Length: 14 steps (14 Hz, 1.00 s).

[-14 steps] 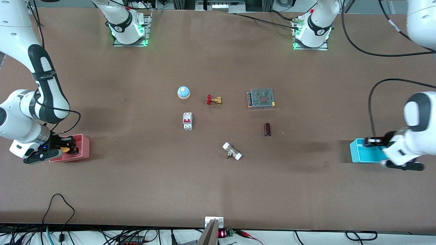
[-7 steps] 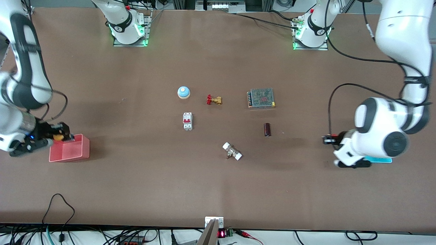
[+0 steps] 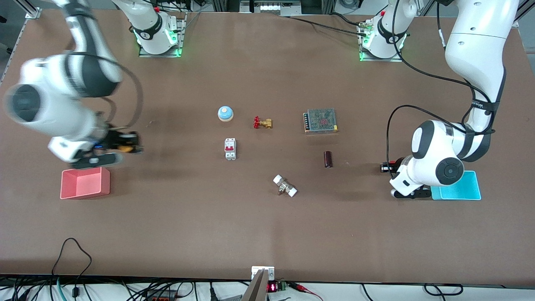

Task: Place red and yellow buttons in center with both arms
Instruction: 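Lift the yellow button with the right gripper while the left gripper lifts the red button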

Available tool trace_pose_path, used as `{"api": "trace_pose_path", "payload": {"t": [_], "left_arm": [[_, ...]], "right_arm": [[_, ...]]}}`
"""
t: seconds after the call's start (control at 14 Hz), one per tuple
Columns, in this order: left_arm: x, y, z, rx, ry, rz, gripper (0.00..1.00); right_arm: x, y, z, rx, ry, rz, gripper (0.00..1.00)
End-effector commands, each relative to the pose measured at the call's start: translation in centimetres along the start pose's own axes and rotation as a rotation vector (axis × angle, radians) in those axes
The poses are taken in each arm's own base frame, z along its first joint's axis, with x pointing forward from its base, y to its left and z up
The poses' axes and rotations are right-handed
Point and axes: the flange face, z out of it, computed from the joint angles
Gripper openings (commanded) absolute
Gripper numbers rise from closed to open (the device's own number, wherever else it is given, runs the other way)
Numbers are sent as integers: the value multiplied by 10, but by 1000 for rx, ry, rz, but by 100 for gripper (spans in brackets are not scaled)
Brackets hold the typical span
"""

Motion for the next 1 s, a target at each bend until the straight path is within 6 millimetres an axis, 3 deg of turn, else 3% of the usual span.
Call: {"api": "trace_pose_path", "payload": {"t": [0.0, 0.07, 0.14, 0.29, 0.36, 0.57, 0.93], "left_arm": [[-9, 1, 6, 1, 18, -3, 35], [-10, -1, 6, 2, 17, -4, 37], [-10, 0, 7, 2, 17, -2, 49], [-11, 0, 8, 1, 13, -3, 84], [-11, 0, 8, 1, 13, -3, 96], [-12, 0, -10, 1, 33, -3, 100], [-22, -2, -113, 6, 143, 2, 100]], "right_arm": [[-22, -38, 45, -26, 75, 41, 38], [-29, -47, 62, -33, 102, 45, 38], [-38, -59, 81, -43, 123, 42, 38], [-46, -73, 107, -61, 149, 41, 38], [-49, -80, 117, -71, 153, 37, 38], [-52, -97, 139, -82, 156, 43, 38], [-51, -103, 160, -47, 168, 53, 38]]}}
